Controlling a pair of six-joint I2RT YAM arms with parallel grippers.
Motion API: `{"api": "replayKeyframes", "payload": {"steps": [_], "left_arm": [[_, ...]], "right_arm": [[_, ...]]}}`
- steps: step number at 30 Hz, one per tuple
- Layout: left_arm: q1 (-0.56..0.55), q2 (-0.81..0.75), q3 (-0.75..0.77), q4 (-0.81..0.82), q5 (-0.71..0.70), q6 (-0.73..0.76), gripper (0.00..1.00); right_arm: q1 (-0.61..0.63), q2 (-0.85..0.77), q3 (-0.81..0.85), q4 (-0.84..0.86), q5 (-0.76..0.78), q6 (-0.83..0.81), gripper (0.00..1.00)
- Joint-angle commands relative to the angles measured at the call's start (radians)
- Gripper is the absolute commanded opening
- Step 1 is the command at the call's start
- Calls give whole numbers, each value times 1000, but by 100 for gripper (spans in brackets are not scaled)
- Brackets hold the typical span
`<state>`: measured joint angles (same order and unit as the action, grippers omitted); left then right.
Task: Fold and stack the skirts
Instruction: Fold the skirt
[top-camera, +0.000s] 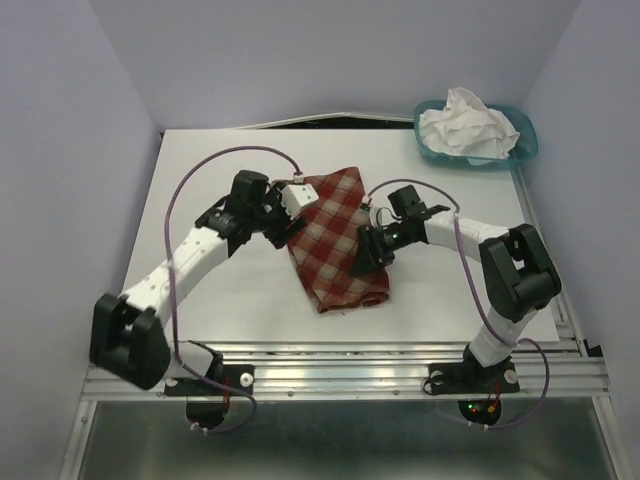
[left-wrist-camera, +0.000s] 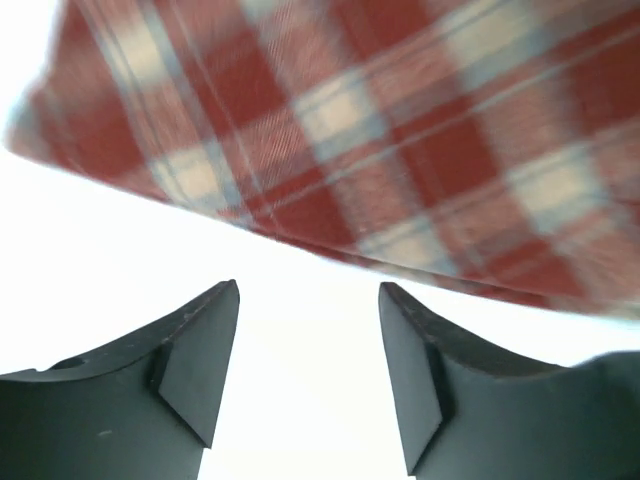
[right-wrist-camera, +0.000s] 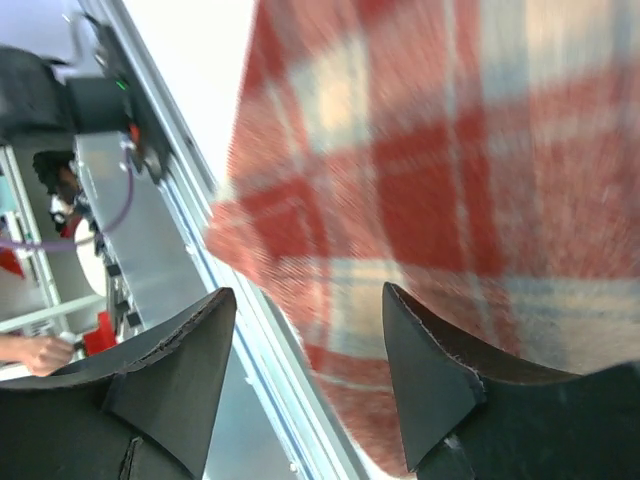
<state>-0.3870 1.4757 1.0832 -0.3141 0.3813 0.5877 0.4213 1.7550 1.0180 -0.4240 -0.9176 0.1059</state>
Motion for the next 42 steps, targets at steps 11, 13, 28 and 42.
{"api": "replayKeyframes", "payload": {"steps": [11, 13, 28, 42], "left_arm": [[-633, -465, -471, 205, -536, 145, 75], [-679, -469, -541, 249, -608, 171, 76], [-952, -356, -727, 536, -786, 253, 99], [-1023, -65, -726, 808, -910, 279, 94]], "right_arm": [[-1, 129, 307, -41, 177, -94, 57], [-1, 184, 317, -38, 177, -127, 56], [-1, 342, 298, -15, 233, -109, 51], [-1, 367, 304, -25, 235, -117, 50]]}}
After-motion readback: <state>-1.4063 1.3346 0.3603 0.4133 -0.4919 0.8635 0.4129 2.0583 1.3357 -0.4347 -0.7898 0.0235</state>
